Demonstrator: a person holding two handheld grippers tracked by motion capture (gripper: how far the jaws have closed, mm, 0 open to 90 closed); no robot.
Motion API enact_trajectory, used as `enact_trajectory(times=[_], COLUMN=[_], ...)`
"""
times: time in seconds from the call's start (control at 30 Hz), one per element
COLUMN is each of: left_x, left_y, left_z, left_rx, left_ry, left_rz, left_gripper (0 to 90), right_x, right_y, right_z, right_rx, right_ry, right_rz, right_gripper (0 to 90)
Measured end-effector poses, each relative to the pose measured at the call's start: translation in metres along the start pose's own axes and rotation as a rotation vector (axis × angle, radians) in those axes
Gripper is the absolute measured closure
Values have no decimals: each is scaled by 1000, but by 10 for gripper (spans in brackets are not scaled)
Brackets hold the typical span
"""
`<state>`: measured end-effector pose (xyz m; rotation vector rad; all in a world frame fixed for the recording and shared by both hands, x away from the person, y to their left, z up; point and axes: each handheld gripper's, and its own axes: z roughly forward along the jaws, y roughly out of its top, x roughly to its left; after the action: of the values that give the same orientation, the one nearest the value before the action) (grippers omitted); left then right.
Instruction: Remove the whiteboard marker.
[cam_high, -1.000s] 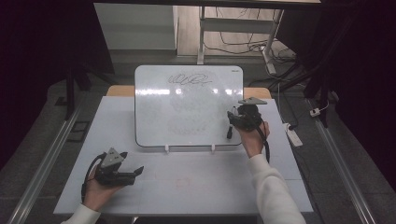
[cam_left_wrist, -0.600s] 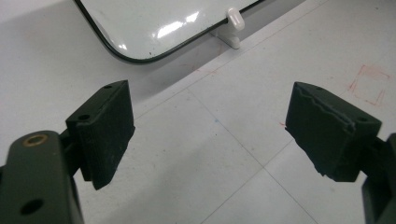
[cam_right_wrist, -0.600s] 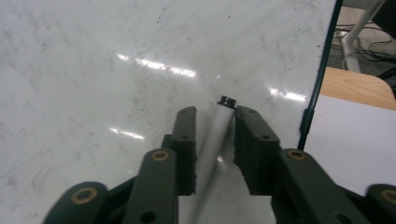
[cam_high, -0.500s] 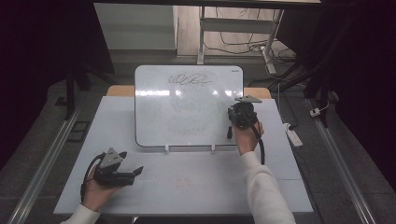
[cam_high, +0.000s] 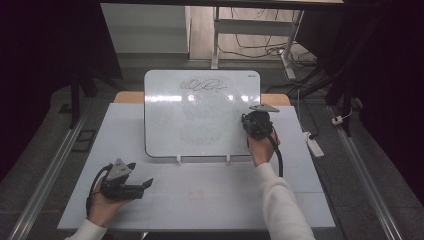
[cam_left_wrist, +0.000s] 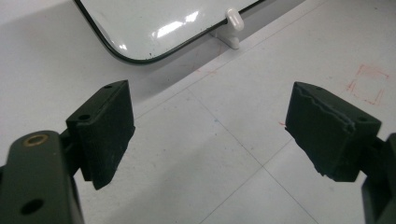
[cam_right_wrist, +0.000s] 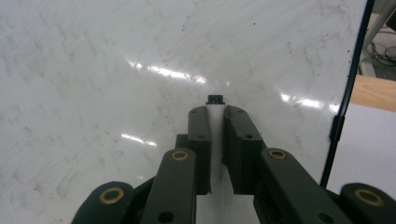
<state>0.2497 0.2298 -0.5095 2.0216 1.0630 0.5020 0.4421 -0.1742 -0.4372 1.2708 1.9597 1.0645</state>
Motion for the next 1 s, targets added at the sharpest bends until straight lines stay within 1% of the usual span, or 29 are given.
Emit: enact_trajectory(times=[0.13, 0.37, 0.43, 0.47, 0.5, 0.53, 0.6, 0.63, 0.67, 0.7, 0.73, 0.77, 0.8, 0.83, 0.87, 0.9, 0.93, 0.97, 1.0], left_x=[0, 1, 1, 1, 0, 0, -2, -2, -4, -7, -7, -10, -10, -13, -20, -20, -23, -27, -32], left_y=[0, 0, 1, 2, 4, 4, 8, 11, 14, 22, 22, 30, 30, 37, 49, 49, 56, 63, 70], left_z=[0, 0, 0, 0, 0, 0, 0, 1, 1, 3, 3, 4, 4, 6, 9, 9, 11, 13, 16], left_rx=[0, -1, -1, -1, -4, -4, -10, -13, -16, -27, -27, -37, -37, -46, -62, -62, -70, -78, -85], left_ry=[1, 4, 4, 6, 5, 5, 4, 2, -2, -19, -19, -37, -37, -51, -74, -74, -83, -95, -110], left_rz=[-2, -6, -7, -6, -6, -6, 1, 6, 9, 19, 19, 30, 30, 39, 55, 55, 67, 75, 84], left_gripper=[163, 163, 163, 163, 164, 165, 167, 168, 168, 173, 178, 184, 188, 194, 200, 207, 207, 219, 219], right_x=[-1, -7, -8, -8, -9, -9, -8, -6, -6, -4, -4, 1, 3, 6, 9, 9, 13, 20, 20], right_y=[-3, -11, -13, -13, -14, -14, -16, -16, -16, -16, -16, -17, -18, -19, -20, -20, -21, -25, -25], right_z=[-5, -20, -25, -25, -30, -30, -35, -37, -37, -41, -41, -45, -47, -50, -52, -52, -54, -58, -58], right_rx=[-31, -98, -119, -119, -138, -138, -165, -173, -173, -186, -186, -198, -202, -211, -214, -214, -221, -227, -227], right_ry=[18, 78, 106, 106, 133, 133, 164, 175, 175, 200, 200, 233, 244, 266, 286, 286, 300, 335, 335], right_rz=[-8, -13, -3, -3, 6, 6, 9, 8, 8, 11, 11, 21, 24, 29, 34, 34, 39, 48, 48], right_gripper=[811, 810, 810, 810, 810, 810, 810, 810, 810, 810, 810, 810, 810, 810, 810, 810, 810, 810, 810])
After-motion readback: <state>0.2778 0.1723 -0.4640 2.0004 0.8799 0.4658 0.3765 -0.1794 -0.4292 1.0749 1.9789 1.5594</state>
